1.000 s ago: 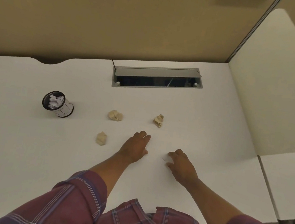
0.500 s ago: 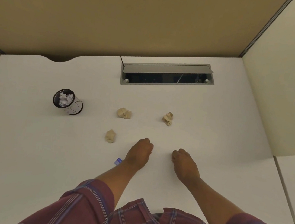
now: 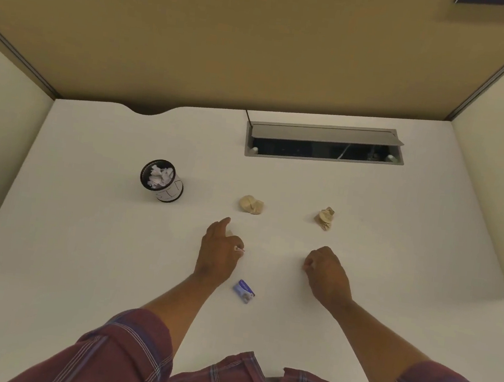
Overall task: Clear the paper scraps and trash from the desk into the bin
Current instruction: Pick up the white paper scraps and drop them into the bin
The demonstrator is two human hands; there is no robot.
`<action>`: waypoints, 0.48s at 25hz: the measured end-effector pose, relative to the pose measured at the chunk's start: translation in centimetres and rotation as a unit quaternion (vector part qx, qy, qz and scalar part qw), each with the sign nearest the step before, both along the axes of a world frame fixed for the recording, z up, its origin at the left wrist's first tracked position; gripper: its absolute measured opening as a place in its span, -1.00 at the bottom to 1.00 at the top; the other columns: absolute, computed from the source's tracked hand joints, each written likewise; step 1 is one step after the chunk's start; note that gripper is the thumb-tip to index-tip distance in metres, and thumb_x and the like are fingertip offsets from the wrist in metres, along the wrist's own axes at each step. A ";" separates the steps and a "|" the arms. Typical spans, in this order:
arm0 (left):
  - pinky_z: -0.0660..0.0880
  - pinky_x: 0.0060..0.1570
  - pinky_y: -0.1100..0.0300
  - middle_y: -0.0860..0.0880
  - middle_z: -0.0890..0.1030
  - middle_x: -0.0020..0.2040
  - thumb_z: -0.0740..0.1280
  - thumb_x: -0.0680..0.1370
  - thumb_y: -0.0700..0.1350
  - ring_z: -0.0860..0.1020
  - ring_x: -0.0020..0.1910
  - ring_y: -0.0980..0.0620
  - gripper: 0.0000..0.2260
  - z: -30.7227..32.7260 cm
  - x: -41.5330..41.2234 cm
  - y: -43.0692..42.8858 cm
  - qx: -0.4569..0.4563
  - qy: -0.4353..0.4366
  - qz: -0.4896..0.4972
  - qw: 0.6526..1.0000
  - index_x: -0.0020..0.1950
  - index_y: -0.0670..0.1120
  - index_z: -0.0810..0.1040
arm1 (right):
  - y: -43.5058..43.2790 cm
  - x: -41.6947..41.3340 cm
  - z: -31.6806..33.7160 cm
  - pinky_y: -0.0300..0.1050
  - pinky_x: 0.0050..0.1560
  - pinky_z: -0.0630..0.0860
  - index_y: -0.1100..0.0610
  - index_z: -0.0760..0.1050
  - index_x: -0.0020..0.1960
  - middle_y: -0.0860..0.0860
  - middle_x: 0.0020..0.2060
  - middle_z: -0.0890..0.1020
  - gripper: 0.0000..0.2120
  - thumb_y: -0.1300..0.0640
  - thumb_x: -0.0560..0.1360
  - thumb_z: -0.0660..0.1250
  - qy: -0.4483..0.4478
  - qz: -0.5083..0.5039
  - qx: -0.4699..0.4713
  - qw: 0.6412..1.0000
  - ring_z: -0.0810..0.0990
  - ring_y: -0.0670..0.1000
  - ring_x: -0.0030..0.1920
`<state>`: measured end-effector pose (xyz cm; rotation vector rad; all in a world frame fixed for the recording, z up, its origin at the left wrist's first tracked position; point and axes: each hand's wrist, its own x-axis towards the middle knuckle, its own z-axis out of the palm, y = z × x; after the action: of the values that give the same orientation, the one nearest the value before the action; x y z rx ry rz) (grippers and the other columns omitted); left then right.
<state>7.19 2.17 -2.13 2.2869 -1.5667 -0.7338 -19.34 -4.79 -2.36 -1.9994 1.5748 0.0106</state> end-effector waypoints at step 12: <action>0.36 0.31 0.18 -0.13 0.65 0.24 0.37 0.59 -0.20 0.53 0.30 -0.12 -0.84 -1.2 4.7 0.6 -0.002 0.049 -0.068 0.996 0.07 -0.17 0.74 | -2.4 13.3 2.8 -0.24 -0.17 0.39 0.01 0.54 -0.15 -0.05 -0.13 0.60 -0.88 0.15 0.56 0.34 -0.089 -0.009 -0.007 0.996 0.56 -0.03 -0.10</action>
<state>11.90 2.77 -3.36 2.1232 -1.6881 -0.8613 -6.05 -7.21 0.48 -1.9397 1.4826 -0.1807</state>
